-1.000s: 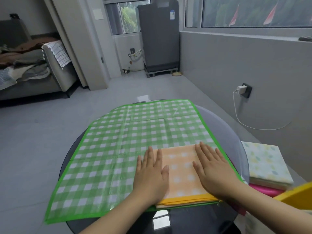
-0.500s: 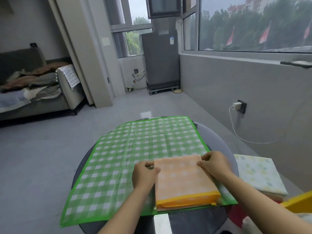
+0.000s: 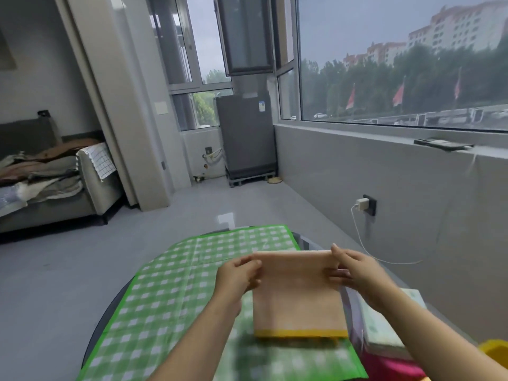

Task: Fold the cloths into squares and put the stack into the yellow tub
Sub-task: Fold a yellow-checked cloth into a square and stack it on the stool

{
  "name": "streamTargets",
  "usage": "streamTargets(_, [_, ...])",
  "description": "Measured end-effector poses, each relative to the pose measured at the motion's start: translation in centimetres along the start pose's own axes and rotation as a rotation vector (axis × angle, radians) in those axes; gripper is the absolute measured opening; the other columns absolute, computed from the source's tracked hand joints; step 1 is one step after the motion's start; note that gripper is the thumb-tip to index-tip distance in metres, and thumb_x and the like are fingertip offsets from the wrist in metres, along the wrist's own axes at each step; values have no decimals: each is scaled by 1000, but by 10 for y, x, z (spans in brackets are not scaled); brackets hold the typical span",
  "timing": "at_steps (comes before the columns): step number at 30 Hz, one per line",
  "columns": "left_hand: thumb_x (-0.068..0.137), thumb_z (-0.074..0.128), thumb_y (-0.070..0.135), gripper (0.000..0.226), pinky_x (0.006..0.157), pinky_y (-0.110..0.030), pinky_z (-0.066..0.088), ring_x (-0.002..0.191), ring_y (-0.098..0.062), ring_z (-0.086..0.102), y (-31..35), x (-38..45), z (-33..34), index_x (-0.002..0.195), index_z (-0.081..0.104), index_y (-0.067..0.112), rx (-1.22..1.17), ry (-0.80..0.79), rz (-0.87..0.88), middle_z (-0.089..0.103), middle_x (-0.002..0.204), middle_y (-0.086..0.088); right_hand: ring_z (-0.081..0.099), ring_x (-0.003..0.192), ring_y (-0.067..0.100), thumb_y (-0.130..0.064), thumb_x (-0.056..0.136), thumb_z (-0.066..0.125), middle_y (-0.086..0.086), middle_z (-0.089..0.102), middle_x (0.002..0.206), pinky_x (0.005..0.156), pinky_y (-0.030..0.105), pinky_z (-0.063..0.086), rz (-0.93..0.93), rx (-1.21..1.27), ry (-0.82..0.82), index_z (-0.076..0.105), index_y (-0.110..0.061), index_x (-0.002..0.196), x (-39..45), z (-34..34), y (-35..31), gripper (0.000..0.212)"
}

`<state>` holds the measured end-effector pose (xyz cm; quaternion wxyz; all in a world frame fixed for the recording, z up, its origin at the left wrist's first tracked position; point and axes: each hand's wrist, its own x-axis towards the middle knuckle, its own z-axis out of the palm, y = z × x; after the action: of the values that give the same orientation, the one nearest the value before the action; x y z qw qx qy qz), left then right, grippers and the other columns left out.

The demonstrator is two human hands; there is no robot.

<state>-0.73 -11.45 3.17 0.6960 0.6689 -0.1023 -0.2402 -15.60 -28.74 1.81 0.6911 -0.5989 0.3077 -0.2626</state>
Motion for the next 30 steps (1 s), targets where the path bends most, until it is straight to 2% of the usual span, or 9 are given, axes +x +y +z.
streamTargets(3, [83, 68, 3, 12, 49, -19, 52, 70, -18, 64, 14, 0, 28, 94, 69, 0, -36, -77, 47, 69, 81, -9, 69, 77, 28, -30, 89, 60, 18, 66, 90, 69, 30, 57, -44, 2, 21, 67, -4, 92, 2, -29, -19, 27])
streamTargets(7, [78, 76, 19, 24, 64, -26, 59, 75, -21, 67, 21, 0, 72, 82, 70, -4, -81, -109, 97, 68, 78, -10, 69, 81, 24, -26, 87, 62, 18, 67, 87, 73, 27, 59, -107, 39, 58, 68, 3, 92, 8, -69, -34, 30])
streamTargets(9, [78, 76, 23, 31, 68, -26, 59, 68, -20, 66, 20, 1, 96, 78, 69, -7, -92, -117, 117, 65, 75, -12, 69, 82, 24, -23, 86, 64, 18, 70, 87, 75, 24, 58, -133, 34, 90, 69, 3, 90, 9, -88, -40, 28])
streamTargets(11, [79, 75, 22, 28, 72, -27, 58, 59, -16, 64, 16, 3, 122, 74, 68, -5, -83, -114, 124, 64, 70, -11, 69, 81, 23, -19, 83, 67, 17, 71, 86, 73, 21, 57, -157, 10, 149, 70, 2, 88, 10, -108, -42, 22])
streamTargets(14, [77, 77, 17, 17, 77, -32, 55, 61, -17, 64, 2, 8, 160, 68, 69, 5, -46, -102, 111, 66, 64, -5, 68, 84, 24, -12, 79, 71, 14, 72, 91, 83, 30, 53, -175, -12, 264, 71, -4, 81, 14, -137, -38, 8])
streamTargets(17, [75, 78, 12, 9, 82, -36, 56, 76, -23, 67, -19, 16, 196, 70, 71, 12, -3, -97, 98, 71, 73, -5, 65, 89, 23, -4, 75, 74, 10, 69, 93, 91, 36, 49, -176, -18, 386, 71, -8, 75, 19, -165, -29, 4])
streamTargets(22, [78, 73, 2, 8, 81, -31, 52, 80, -23, 64, -59, 28, 248, 83, 69, 8, -60, -91, -25, 70, 86, -10, 64, 82, 20, 0, 76, 72, 11, 69, 88, 78, 28, 48, -126, -4, 473, 70, -9, 83, 33, -202, -3, 11])
streamTargets(25, [82, 67, 0, 11, 89, -35, 52, 85, -23, 62, -77, 38, 276, 89, 68, 9, -93, -51, -101, 68, 93, -11, 63, 80, 13, 1, 78, 70, 5, 68, 87, 70, 19, 48, -128, 7, 492, 69, -8, 95, 48, -218, 11, 19])
streamTargets(30, [90, 60, 4, 16, 86, -29, 51, 89, -17, 61, -103, 47, 307, 99, 69, 13, -130, 53, -74, 67, 97, -2, 64, 84, 14, 0, 81, 67, 5, 68, 89, 65, 14, 53, -196, -21, 511, 69, -8, 97, 69, -237, 40, 18])
